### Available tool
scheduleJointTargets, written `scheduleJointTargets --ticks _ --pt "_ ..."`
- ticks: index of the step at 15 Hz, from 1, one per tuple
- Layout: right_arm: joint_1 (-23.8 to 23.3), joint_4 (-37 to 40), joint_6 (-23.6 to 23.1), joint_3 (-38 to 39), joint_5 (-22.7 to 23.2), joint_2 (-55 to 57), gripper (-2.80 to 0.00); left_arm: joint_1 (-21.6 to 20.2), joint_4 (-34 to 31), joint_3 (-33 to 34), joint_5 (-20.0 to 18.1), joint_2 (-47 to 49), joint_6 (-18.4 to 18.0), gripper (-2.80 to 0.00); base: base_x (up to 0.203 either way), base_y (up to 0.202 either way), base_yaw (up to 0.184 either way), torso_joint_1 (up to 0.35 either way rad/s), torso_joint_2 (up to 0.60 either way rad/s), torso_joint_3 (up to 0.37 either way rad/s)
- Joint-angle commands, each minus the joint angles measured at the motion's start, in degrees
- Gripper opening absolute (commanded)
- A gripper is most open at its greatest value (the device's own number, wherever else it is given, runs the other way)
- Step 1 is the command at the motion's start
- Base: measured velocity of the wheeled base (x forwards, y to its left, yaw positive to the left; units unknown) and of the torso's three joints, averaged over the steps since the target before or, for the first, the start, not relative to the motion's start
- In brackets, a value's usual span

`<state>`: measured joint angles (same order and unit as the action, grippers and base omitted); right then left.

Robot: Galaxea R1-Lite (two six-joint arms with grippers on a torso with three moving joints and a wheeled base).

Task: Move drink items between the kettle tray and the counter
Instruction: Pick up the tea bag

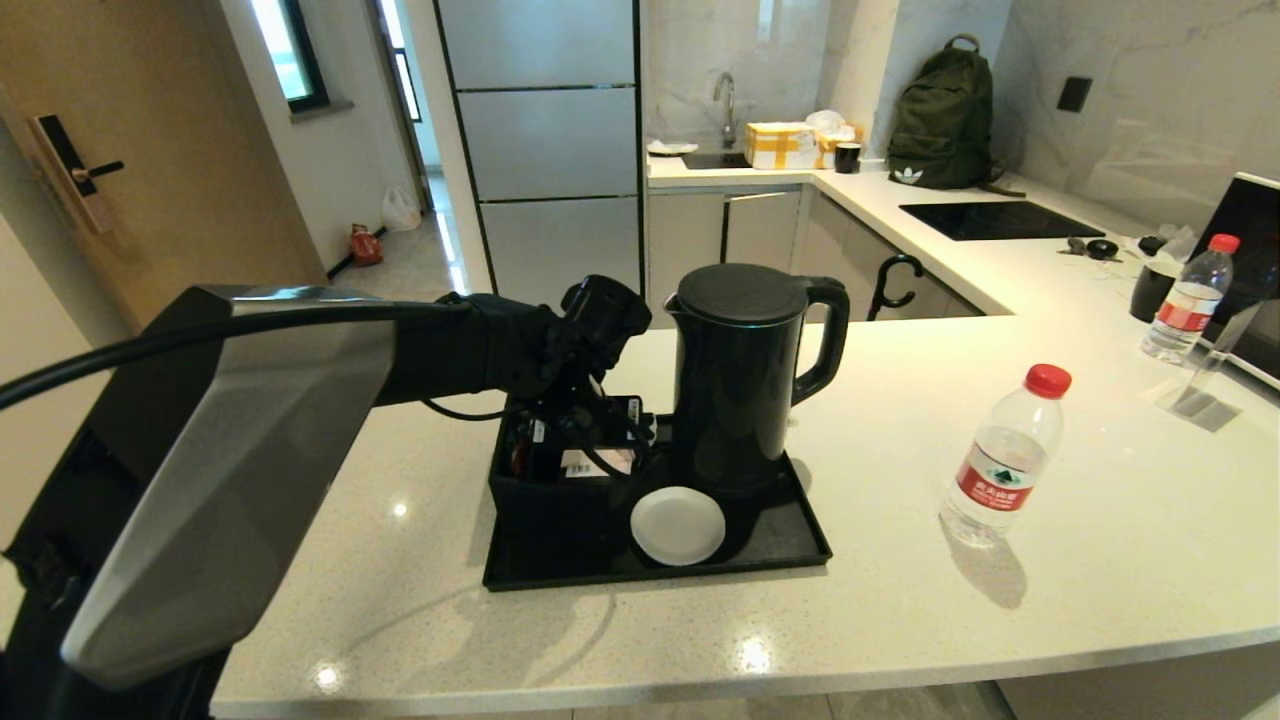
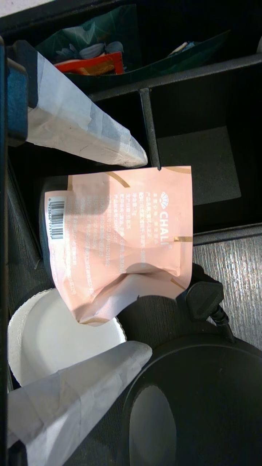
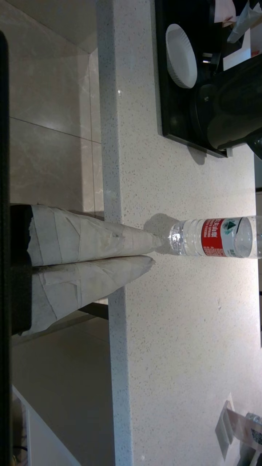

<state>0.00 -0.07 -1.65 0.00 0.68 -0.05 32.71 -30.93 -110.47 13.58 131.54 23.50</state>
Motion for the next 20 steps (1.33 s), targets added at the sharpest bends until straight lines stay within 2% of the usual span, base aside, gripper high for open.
scheduleJointTargets --ticks 1,6,8,20 --pt "0.0 -0.01 -0.02 0.09 0.02 0.05 -2.8 -0.01 -0.19 -0.01 0.13 -0.05 0.14 0.0 0.0 0.0 0.0 0.0 0.0 0.0" --pt "0.0 -0.01 -0.02 0.09 0.02 0.05 -2.8 -0.04 -0.14 -0.01 0.18 -0.07 0.19 0.0 0.0 0.0 0.0 0.0 0.0 0.0" --pt "0.0 -0.01 0.06 0.09 0.02 0.05 -2.8 -0.63 1.92 -0.01 4.69 0.22 2.07 0.0 0.0 0.0 0.0 0.0 0.0 0.0" --pt "0.0 -0.01 0.06 0.09 0.02 0.05 -2.8 0.87 1.41 0.17 4.56 0.96 0.6 0.0 0.0 0.0 0.0 0.0 0.0 0.0"
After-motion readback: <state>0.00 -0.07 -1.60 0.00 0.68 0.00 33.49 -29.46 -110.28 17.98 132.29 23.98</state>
